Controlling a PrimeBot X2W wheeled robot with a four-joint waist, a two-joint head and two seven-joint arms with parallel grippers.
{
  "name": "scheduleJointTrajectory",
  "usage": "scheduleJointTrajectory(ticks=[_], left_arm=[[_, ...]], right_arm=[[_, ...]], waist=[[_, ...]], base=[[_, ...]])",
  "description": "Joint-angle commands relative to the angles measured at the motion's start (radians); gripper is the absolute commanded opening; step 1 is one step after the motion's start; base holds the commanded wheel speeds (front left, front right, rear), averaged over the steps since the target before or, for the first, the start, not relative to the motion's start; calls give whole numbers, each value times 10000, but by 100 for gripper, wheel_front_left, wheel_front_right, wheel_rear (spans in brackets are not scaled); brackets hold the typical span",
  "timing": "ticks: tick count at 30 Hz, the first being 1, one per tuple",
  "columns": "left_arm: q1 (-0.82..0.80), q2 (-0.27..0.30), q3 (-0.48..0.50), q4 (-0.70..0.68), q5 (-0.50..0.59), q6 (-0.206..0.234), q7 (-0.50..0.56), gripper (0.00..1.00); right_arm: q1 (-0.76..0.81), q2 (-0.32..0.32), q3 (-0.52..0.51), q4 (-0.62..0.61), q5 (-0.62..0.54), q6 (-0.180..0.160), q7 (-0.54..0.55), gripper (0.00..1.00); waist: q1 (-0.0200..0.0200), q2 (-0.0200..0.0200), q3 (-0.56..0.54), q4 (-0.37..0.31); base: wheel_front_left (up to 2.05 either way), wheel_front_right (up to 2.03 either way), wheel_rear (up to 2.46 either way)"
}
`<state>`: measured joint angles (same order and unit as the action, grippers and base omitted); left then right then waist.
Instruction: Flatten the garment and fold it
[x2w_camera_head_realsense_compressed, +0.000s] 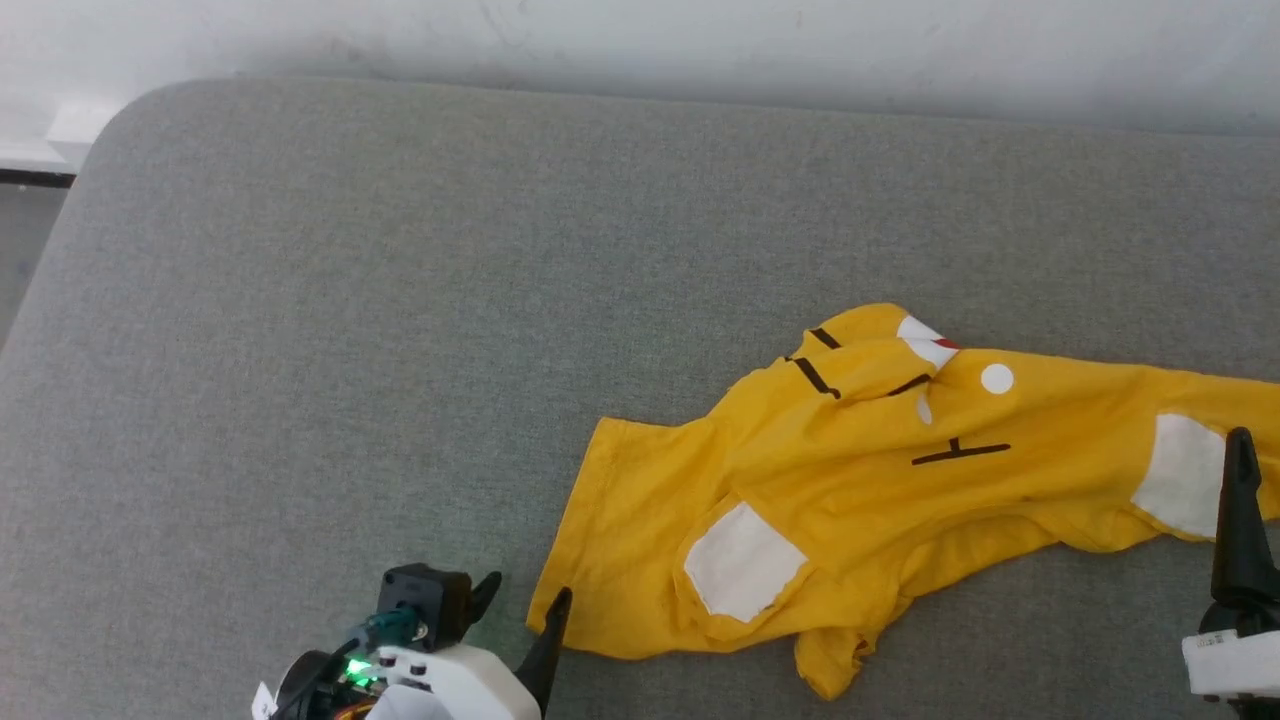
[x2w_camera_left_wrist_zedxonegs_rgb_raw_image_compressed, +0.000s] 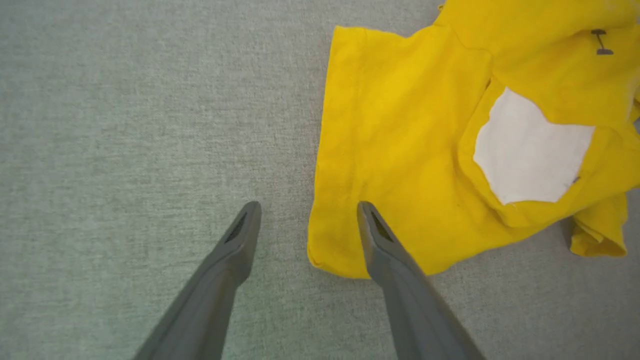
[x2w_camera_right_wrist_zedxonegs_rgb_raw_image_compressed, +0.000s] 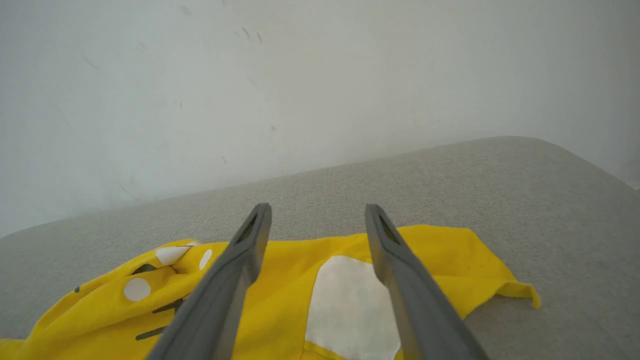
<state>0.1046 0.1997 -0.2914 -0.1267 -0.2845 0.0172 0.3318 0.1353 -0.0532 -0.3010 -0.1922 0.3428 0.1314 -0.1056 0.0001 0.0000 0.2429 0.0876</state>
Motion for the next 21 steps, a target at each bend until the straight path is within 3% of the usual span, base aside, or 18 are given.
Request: scheduleJointTrajectory(ticks=[1, 14, 15, 16, 17, 21], left_arm=[[-150, 45, -25, 18, -55, -69, 33, 100], [-198, -77, -543, 537, -543, -217, 1449, 100], [-209, -97, -584, 580, -598, -247, 1527, 64], [-213, -118, -636, 632, -665, -291, 1621, 4], [-203, -165, -683, 681, -791, -350, 1728, 0], [-221, -296, -681, 764, -1031, -354, 1796, 0]], right_arm=[[-132, 29, 15, 19, 21, -7, 29, 100], [-346, 29, 176, 212, 34, -7, 76, 100], [-361, 29, 186, 227, 33, -7, 77, 100], [-375, 29, 193, 241, 33, -7, 79, 100], [-387, 29, 201, 252, 35, -7, 82, 100], [-422, 30, 217, 298, 61, -7, 88, 100]], waist=[[-1, 0, 111, 46], [-1, 0, 392, -62], [-1, 0, 398, -76], [-1, 0, 400, -89], [-1, 0, 403, -102], [-1, 0, 408, -134]], base=[[0, 0, 0], [0, 0, 0], [0, 0, 0], [0, 0, 0], [0, 0, 0], [0, 0, 0]])
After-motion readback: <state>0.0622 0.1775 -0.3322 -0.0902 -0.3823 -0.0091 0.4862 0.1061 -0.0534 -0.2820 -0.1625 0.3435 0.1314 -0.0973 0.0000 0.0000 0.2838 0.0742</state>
